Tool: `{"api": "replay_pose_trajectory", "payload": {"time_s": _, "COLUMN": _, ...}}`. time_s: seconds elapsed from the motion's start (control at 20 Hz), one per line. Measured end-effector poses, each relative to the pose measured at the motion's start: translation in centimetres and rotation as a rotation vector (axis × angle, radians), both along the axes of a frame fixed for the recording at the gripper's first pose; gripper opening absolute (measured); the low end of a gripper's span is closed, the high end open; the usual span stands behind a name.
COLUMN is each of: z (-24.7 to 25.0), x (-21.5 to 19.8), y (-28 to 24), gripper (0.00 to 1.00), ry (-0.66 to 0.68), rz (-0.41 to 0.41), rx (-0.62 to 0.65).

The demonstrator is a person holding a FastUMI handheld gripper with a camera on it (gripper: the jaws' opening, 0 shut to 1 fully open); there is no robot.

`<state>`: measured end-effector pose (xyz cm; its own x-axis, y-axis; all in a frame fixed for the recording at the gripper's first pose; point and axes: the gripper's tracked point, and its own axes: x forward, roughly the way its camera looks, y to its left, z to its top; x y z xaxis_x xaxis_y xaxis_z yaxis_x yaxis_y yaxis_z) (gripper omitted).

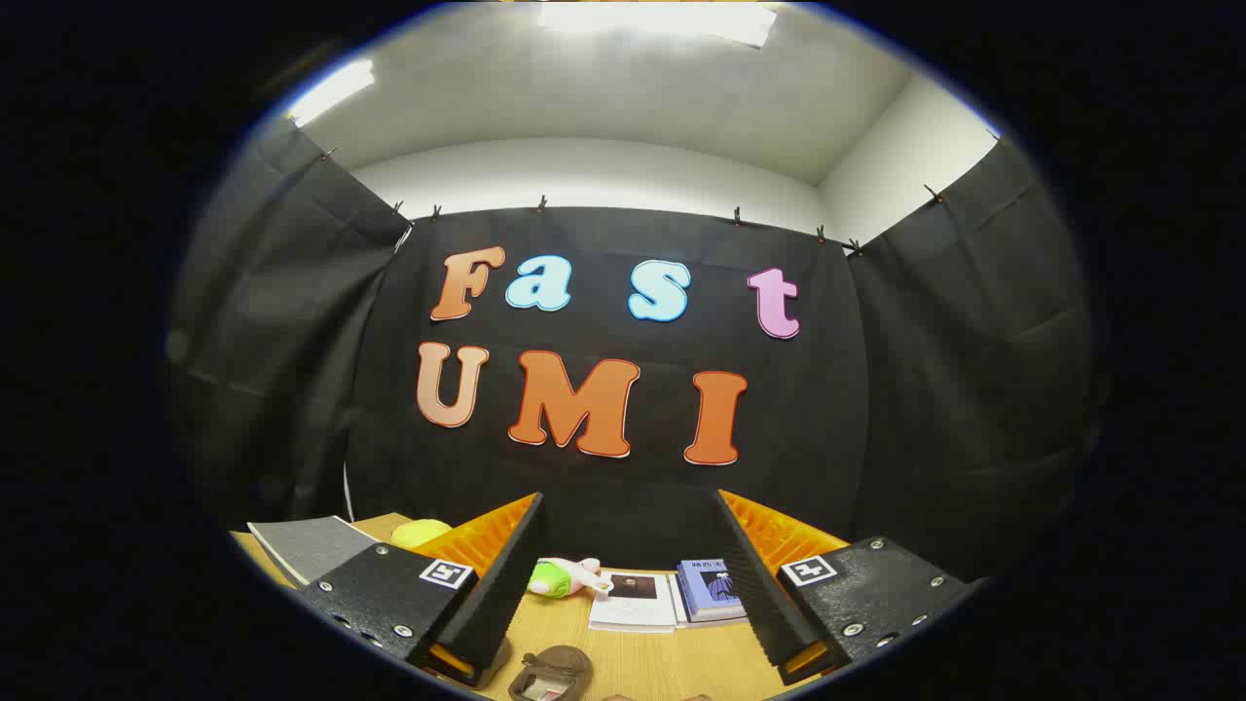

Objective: Open the storage box then place both shoes into the box .Put the left shoe in first, then the right shoe, with the right side of both shoes facing outward in a uniform manner.

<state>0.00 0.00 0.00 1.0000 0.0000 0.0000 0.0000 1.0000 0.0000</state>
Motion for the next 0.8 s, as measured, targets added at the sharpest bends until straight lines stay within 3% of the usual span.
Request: {"api": "replay_pose_trajectory", "payload": {"time_s": 0.8, "z": -0.26, "x": -0.19, "y": 0.57, "gripper": 0.99, "ry": 0.012, "rz": 0.020, "rx": 0.006}}
